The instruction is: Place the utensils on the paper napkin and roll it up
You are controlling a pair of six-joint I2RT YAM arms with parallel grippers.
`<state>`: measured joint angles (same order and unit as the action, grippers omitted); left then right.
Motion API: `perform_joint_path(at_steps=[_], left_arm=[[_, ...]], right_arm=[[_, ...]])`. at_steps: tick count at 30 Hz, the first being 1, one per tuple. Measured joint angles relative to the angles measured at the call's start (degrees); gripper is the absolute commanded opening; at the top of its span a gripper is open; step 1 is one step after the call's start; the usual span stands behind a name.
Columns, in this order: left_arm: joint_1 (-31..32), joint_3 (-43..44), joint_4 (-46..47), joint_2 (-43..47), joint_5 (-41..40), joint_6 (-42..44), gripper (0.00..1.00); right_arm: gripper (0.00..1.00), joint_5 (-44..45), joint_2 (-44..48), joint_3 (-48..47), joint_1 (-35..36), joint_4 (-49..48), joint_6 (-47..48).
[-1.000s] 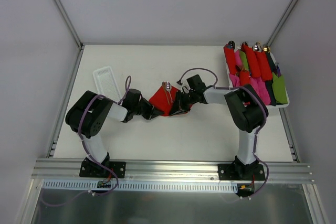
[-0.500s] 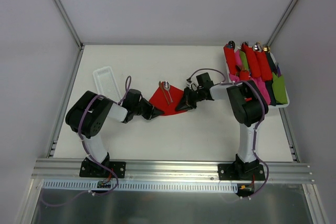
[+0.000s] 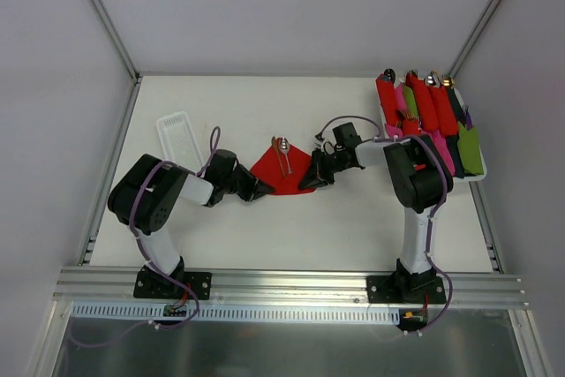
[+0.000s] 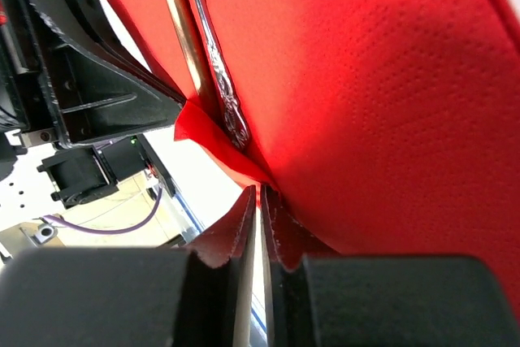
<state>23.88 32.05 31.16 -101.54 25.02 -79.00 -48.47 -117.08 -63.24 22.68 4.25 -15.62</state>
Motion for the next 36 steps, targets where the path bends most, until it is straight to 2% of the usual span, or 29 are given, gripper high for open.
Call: perform_joint_path(at_steps=[3, 4, 7, 11, 15, 21, 27, 32, 36], left_arm=[[-0.1, 0.8, -1.7, 1.1, -0.1, 4.0, 0.0], [-0.2, 0.9, -2.6, 2.0, -0.2, 5.7, 0.05], [-0.7, 0.9, -6.0, 5.6, -1.5, 11.4, 0.1], [-1.0, 1.6, -9.0, 10.8, -1.0, 17.4, 0.11], [-0.7, 3.5, -8.8, 12.2, 1.7, 21.1, 0.1], [1.5, 4.2, -6.4, 11.3, 6.3, 23.1, 0.09], [2.4, 6.0, -4.8, 5.6, 8.9, 23.1, 0.06], [2.4, 6.0, -4.9, 2.7, 8.9, 22.8, 0.0], [2.4, 6.0, -6.2, 1.9, 7.1, 22.4, 0.0]], right_arm=[[0.09, 0.2, 0.0, -0.4, 0.0, 1.1, 1.0], [0.09, 0.2, 0.0, -0.5, 0.0, 1.5, 1.3], [0.09, 0.5, 0.1, -1.0, 0.0, 2.9, 2.3], [0.08, 1.0, 0.3, -1.4, -0.1, 4.4, 3.1], [0.08, 1.3, 0.3, -1.7, -0.1, 5.2, 3.3], [0.08, 1.5, 0.3, -1.8, -0.1, 5.6, 3.3], [0.08, 1.6, 0.3, -2.1, 0.1, 6.1, 3.6], [0.09, 1.9, 0.3, -2.6, 0.2, 6.9, 4.2], [0.09, 2.0, 0.3, -2.8, 0.4, 7.3, 4.8]])
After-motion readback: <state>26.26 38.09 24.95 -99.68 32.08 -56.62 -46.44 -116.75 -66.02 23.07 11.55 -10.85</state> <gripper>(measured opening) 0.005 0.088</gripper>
